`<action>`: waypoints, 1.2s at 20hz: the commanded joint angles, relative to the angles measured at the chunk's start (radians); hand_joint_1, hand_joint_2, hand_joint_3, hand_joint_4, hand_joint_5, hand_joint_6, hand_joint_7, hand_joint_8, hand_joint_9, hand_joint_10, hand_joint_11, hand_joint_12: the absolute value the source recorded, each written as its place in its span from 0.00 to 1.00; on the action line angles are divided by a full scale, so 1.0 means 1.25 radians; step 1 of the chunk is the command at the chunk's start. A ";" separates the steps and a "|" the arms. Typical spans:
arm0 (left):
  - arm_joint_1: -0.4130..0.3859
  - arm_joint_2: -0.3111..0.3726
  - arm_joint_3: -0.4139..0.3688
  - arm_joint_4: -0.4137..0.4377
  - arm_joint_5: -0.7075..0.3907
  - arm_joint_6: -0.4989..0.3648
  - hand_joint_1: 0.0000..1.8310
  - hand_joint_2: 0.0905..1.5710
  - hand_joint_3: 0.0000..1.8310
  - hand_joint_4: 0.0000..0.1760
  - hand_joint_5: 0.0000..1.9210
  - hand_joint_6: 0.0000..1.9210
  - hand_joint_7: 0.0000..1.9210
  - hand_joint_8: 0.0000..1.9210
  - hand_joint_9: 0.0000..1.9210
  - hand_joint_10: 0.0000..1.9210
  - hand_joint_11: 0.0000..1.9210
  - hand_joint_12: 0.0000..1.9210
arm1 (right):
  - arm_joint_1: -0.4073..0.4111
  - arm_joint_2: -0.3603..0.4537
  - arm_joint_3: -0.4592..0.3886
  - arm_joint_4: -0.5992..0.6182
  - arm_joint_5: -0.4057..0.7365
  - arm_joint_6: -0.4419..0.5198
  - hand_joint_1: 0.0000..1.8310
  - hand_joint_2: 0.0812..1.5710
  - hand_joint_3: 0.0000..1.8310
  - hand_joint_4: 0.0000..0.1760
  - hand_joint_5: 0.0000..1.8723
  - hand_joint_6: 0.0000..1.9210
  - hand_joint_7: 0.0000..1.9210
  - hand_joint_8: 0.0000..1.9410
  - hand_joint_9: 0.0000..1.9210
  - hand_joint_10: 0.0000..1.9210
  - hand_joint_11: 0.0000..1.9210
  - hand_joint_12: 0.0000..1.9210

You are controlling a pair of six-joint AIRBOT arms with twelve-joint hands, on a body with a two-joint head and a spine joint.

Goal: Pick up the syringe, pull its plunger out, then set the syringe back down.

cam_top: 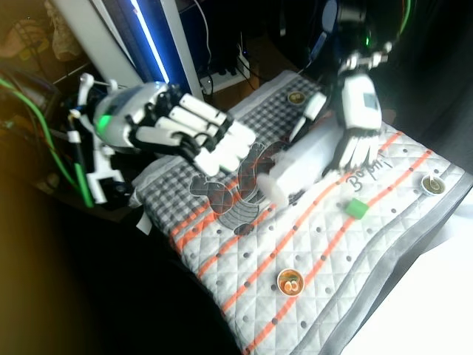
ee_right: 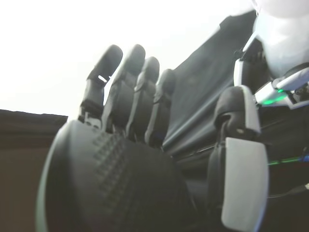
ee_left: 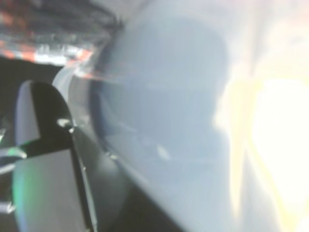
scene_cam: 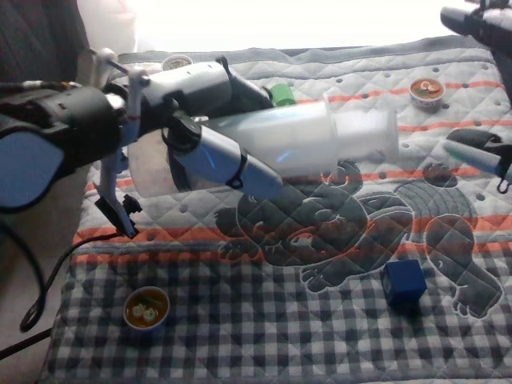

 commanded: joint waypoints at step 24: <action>0.005 0.114 -0.137 0.084 0.274 -0.087 0.65 0.76 0.00 0.00 0.46 0.62 0.35 0.74 0.31 0.62 0.19 0.88 | 0.091 -0.125 0.128 -0.096 0.045 0.255 0.43 0.58 0.01 0.00 0.20 0.01 0.24 0.01 0.23 0.02 0.00 0.60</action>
